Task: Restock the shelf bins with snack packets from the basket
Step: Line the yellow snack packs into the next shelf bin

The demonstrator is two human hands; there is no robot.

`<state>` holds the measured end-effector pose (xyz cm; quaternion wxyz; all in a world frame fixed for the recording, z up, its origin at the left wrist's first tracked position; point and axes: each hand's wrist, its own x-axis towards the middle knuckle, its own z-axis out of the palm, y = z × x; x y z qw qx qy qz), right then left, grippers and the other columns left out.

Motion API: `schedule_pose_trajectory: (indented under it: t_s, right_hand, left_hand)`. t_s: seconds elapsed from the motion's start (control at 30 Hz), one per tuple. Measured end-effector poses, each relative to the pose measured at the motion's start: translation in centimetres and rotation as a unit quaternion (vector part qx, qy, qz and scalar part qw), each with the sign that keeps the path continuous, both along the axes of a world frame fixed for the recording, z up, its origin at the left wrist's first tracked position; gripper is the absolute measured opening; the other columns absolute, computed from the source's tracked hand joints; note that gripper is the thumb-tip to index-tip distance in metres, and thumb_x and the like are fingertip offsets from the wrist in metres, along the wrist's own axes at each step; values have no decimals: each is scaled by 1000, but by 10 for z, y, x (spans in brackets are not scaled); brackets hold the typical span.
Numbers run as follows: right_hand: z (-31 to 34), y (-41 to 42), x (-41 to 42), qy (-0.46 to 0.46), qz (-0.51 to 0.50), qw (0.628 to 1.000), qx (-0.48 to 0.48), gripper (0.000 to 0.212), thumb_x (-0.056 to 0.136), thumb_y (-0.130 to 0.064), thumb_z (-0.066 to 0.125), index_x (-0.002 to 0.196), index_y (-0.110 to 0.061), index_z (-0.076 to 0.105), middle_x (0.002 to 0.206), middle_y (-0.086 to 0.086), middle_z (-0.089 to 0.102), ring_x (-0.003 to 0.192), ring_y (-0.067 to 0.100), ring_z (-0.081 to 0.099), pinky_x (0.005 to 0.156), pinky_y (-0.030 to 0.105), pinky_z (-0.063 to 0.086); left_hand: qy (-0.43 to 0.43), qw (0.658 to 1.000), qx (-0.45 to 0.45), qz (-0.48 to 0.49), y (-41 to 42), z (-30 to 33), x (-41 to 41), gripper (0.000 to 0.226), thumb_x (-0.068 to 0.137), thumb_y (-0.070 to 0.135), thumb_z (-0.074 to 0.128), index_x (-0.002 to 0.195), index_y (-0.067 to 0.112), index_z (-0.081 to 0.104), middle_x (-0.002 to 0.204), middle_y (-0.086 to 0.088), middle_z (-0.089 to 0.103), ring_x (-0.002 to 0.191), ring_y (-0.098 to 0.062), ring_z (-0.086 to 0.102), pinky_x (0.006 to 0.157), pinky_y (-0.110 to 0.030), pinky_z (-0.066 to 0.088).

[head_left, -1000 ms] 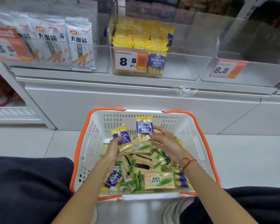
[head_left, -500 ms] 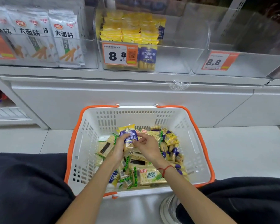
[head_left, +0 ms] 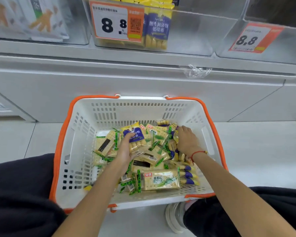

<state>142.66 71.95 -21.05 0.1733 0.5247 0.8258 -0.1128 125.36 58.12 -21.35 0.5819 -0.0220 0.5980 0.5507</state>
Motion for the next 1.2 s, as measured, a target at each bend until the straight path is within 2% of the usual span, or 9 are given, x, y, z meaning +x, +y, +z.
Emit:
schedule_pose_trajectory:
  t_s: [0.07, 0.17, 0.37, 0.53, 0.7, 0.83, 0.97, 1.07, 1.2]
  right_hand:
    - [-14, 8, 2, -42, 72, 996, 15, 72, 88, -8, 58, 148, -8, 18, 156, 11, 14, 143, 29, 16, 114, 39, 26]
    - [-33, 17, -2, -86, 132, 987, 10, 81, 89, -6, 56, 151, -14, 4, 159, 6, 4, 146, 29, 8, 118, 40, 17]
    - [-42, 15, 0, -116, 151, 979, 67, 64, 83, 1, 58, 139, -7, 28, 140, 11, 43, 132, 30, 34, 101, 38, 37]
    - [4, 15, -3, -80, 126, 987, -52, 36, 90, -12, 52, 125, -9, 43, 119, 15, 56, 111, 32, 52, 84, 37, 43]
    - [76, 34, -5, 57, 31, 985, -162, 35, 96, -17, 49, 128, -5, 52, 134, 12, 50, 97, 21, 54, 72, 27, 42]
    - [162, 28, -1, 174, -59, 925, -332, 29, 97, -21, 51, 126, -23, 53, 124, -4, 54, 95, 8, 58, 70, 21, 52]
    - [233, 13, -6, 240, -33, 909, -340, 17, 97, -29, 51, 110, -23, 59, 97, -4, 62, 82, 5, 57, 66, 17, 52]
    - [263, 3, -10, 319, -39, 886, -334, 18, 97, -30, 51, 105, -19, 62, 82, -6, 62, 69, 1, 55, 60, 14, 49]
    - [274, -6, -15, 442, -63, 839, -310, 19, 95, -33, 53, 102, -17, 63, 77, -6, 61, 66, 2, 52, 58, 13, 44]
  left_hand:
    - [-9, 1000, -2, -7, 4, -10, -1, 32, 90, 38, 55, 113, 17, 61, 121, -12, 62, 113, -28, 58, 100, -46, 46]
    - [-20, 1000, 7, -2, 9, -13, -4, 18, 93, 30, 49, 97, 17, 61, 90, -8, 70, 89, -25, 64, 92, -42, 49]
    - [-51, 999, 8, 14, 8, -10, -7, 20, 94, 24, 43, 94, 15, 60, 93, -12, 67, 83, -25, 61, 96, -45, 45]
    - [-17, 1000, 16, -5, 4, 6, -1, 24, 95, 29, 41, 102, 15, 58, 88, -9, 69, 81, -23, 63, 88, -40, 48]
    - [24, 997, 51, -43, 17, 54, -2, 20, 95, 31, 42, 96, 17, 57, 82, -5, 69, 81, -22, 63, 92, -39, 46]
    - [80, 990, 95, -70, 30, 105, -10, 20, 96, 28, 41, 87, 17, 55, 71, -3, 66, 68, -19, 60, 90, -39, 45]
    - [166, 972, 116, -122, 42, 164, -25, 27, 96, 28, 39, 77, 17, 54, 54, 1, 62, 50, -13, 57, 59, -22, 44]
    - [203, 955, 124, -175, 45, 208, -40, 27, 92, 33, 38, 76, 16, 53, 65, -5, 60, 60, -20, 52, 70, -29, 40]
    - [251, 940, 128, -191, 43, 245, -59, 28, 91, 35, 42, 76, 15, 56, 53, -2, 63, 60, -22, 55, 71, -30, 43]
